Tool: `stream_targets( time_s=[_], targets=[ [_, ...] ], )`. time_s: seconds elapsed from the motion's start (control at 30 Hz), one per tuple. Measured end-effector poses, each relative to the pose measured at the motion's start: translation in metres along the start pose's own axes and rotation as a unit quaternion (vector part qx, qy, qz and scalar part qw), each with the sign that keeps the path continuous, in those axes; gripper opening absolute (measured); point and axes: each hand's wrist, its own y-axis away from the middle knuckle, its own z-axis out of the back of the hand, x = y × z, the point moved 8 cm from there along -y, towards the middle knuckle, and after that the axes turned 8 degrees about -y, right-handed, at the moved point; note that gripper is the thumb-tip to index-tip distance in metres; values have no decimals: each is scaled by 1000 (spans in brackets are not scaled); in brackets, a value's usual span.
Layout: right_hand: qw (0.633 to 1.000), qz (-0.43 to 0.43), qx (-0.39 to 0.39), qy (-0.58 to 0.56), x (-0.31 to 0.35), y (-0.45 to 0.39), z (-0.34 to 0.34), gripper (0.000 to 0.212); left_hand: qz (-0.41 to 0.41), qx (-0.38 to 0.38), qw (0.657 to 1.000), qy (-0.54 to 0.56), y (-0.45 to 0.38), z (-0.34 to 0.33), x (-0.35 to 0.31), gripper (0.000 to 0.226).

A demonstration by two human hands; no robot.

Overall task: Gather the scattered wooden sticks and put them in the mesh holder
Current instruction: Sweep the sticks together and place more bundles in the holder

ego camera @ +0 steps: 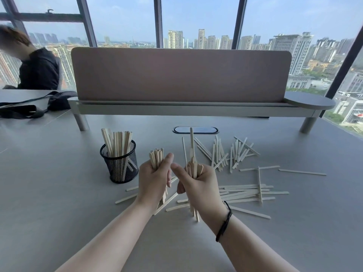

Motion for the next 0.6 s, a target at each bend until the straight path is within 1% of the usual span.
stream_targets(
  time_s=[0.13,0.23,0.3,0.37,0.43,0.5,0.6],
  targets=[
    [1000,0,-4,1,1,3,5,61,-14,-8,1000,-18,1,1,-3,55],
    [1000,-4,-10,-1,4,6,8,54,-25,5,999,-24,2,-1,-6,54],
    [1000,-11,-13,-4,5,9,8,52,-26,10,1000,-14,3,-1,-8,51],
    [1000,-13,-23,-2,7,11,8,61,-23,14,1000,-3,3,-1,-11,50],
    [999,-14,-34,9,11,12,8,72,-21,16,1000,-2,4,-1,-14,56],
    [999,-16,-43,22,17,11,7,76,-19,14,1000,-3,4,0,-17,63],
    [999,-12,-37,29,25,11,3,80,-24,15,1000,6,4,0,-22,66]
  ],
)
